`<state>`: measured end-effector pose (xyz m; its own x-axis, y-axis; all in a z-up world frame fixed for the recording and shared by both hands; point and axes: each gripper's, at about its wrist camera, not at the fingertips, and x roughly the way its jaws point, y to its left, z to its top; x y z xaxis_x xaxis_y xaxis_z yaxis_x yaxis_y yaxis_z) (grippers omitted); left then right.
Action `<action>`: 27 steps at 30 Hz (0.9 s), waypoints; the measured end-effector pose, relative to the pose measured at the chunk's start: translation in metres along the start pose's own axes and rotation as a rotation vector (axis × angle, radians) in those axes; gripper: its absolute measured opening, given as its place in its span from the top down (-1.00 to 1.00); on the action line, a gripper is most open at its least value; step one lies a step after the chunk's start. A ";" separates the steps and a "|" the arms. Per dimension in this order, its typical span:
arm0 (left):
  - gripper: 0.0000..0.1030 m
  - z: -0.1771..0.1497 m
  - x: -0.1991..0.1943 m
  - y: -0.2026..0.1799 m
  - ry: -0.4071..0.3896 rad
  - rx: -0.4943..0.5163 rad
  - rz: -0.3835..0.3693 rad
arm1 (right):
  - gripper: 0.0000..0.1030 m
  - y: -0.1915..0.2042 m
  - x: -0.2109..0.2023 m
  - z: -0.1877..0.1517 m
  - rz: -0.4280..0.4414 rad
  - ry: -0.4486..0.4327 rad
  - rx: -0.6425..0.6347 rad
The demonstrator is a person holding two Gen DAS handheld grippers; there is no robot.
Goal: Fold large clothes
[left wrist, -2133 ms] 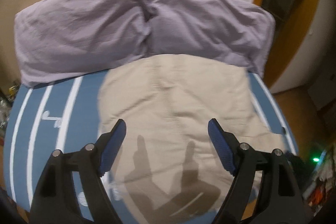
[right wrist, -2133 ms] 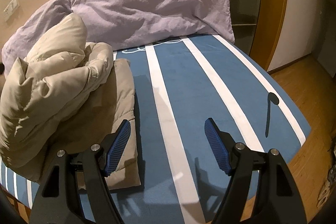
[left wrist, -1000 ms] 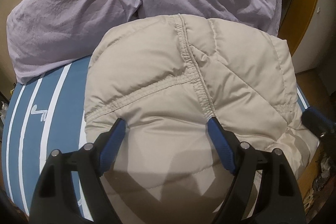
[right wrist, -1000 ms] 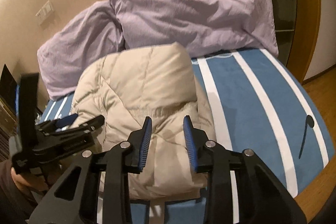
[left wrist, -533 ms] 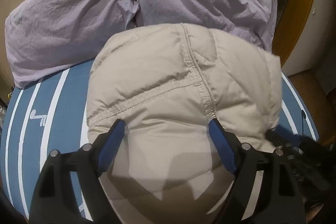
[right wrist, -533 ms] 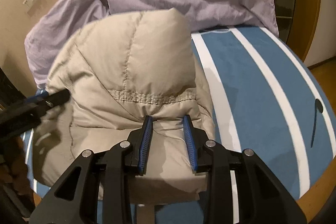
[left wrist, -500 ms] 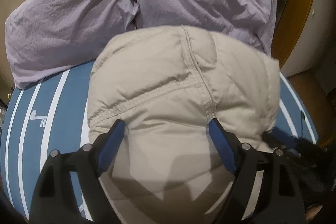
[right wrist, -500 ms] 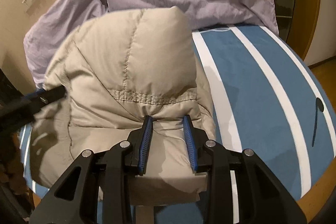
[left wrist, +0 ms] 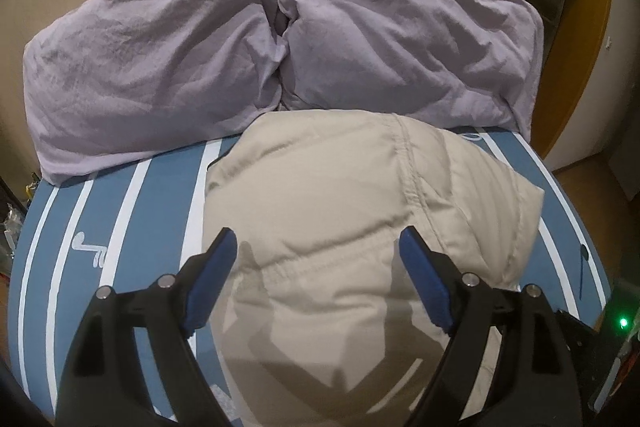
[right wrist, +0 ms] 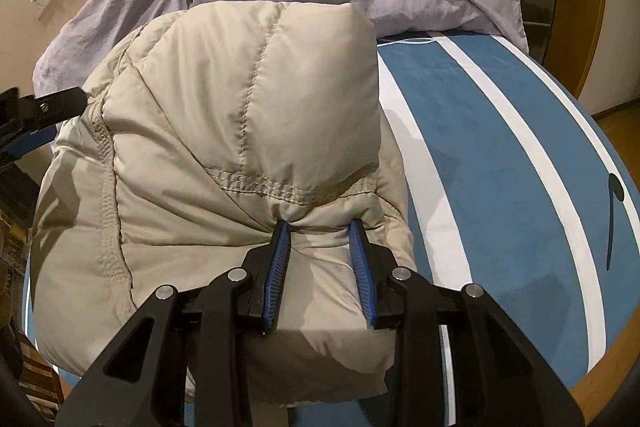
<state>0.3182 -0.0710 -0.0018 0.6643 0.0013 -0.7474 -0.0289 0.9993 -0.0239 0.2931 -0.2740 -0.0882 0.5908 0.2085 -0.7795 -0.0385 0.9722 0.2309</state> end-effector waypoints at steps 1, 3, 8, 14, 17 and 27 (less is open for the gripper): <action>-0.62 0.000 0.004 0.001 0.009 -0.001 0.000 | 0.36 0.000 0.000 0.000 -0.002 0.001 0.000; -0.69 -0.002 0.014 0.001 0.019 0.001 0.015 | 0.35 0.001 -0.001 0.002 -0.006 0.003 0.000; -0.71 -0.012 0.033 0.001 0.013 0.038 0.060 | 0.21 -0.001 -0.014 0.011 -0.022 -0.007 0.007; -0.75 -0.016 0.047 0.007 0.019 0.020 0.049 | 0.01 -0.001 -0.043 0.043 -0.014 -0.117 0.019; -0.76 -0.018 0.050 0.009 0.015 0.015 0.039 | 0.01 0.010 -0.047 0.066 0.001 -0.166 -0.005; -0.77 -0.023 0.054 0.016 0.004 0.000 0.007 | 0.01 0.054 -0.004 0.109 -0.033 -0.198 -0.095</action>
<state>0.3366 -0.0559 -0.0580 0.6611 0.0077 -0.7502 -0.0333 0.9993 -0.0191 0.3765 -0.2340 -0.0091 0.7390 0.1609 -0.6542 -0.0870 0.9857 0.1441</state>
